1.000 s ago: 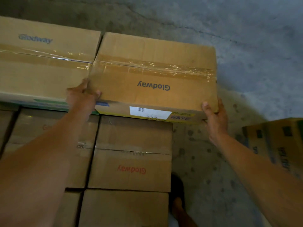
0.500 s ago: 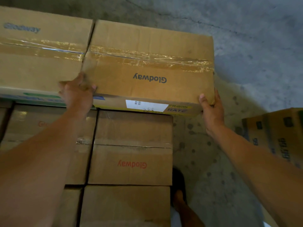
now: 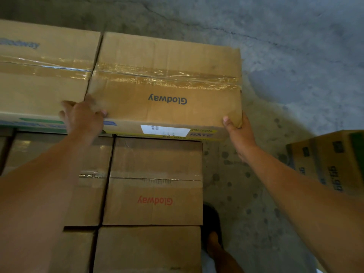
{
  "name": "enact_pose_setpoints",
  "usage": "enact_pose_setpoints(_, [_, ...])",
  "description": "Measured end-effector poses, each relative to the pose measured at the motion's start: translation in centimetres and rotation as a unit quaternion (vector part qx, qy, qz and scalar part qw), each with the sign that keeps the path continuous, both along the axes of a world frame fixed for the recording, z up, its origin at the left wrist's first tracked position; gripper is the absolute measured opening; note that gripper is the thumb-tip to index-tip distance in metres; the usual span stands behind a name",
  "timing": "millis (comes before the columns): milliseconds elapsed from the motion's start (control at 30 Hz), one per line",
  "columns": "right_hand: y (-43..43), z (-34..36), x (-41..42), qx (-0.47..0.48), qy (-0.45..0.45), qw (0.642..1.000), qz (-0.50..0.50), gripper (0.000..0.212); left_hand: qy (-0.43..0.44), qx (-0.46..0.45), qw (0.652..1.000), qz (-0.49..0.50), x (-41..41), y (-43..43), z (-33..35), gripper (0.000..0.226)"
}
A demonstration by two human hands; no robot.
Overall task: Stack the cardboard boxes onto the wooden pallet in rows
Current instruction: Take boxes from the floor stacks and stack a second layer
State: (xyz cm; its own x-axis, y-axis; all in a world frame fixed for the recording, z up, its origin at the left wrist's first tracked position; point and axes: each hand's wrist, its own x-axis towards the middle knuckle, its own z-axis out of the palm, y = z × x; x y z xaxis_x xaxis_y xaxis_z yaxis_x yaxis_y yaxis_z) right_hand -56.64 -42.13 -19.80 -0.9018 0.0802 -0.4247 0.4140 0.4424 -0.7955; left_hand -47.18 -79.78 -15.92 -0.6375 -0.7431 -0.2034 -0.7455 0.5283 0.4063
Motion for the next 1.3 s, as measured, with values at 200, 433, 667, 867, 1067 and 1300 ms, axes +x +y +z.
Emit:
enact_pose_setpoints(200, [0.7, 7.5, 2.1, 0.128, 0.026, 0.991, 0.028, 0.08, 0.059, -0.002, 0.996, -0.072, 2.2, 4.0, 6.2, 0.058])
enact_pose_setpoints(433, [4.9, 23.9, 10.0, 0.18, 0.114, 0.976, -0.042, 0.065, 0.155, 0.036, 0.969, -0.188, 5.7, 9.8, 20.9, 0.05])
enact_pose_setpoints(667, [13.9, 39.3, 22.4, 0.167, 0.203, 0.952, -0.154, 0.063, 0.204, 0.048, 0.93, -0.3, 8.8, 18.3, 35.6, 0.057])
enact_pose_setpoints(867, [26.1, 47.3, 33.7, 0.19, 0.271, 0.886, -0.323, 0.053, 0.254, 0.044, 0.874, -0.413, 11.3, 31.6, 44.0, 0.053])
enact_pose_setpoints(1067, [38.3, 49.8, 46.3, 0.206, 0.239, 0.823, -0.473, 0.06, 0.275, 0.103, 0.778, -0.555, 16.1, 48.7, 46.9, 0.054])
enact_pose_setpoints(1300, [48.7, 47.4, 58.8, 0.248, 0.192, 0.769, -0.557, 0.063, 0.241, 0.096, 0.692, -0.674, 21.7, 65.7, 45.5, 0.06])
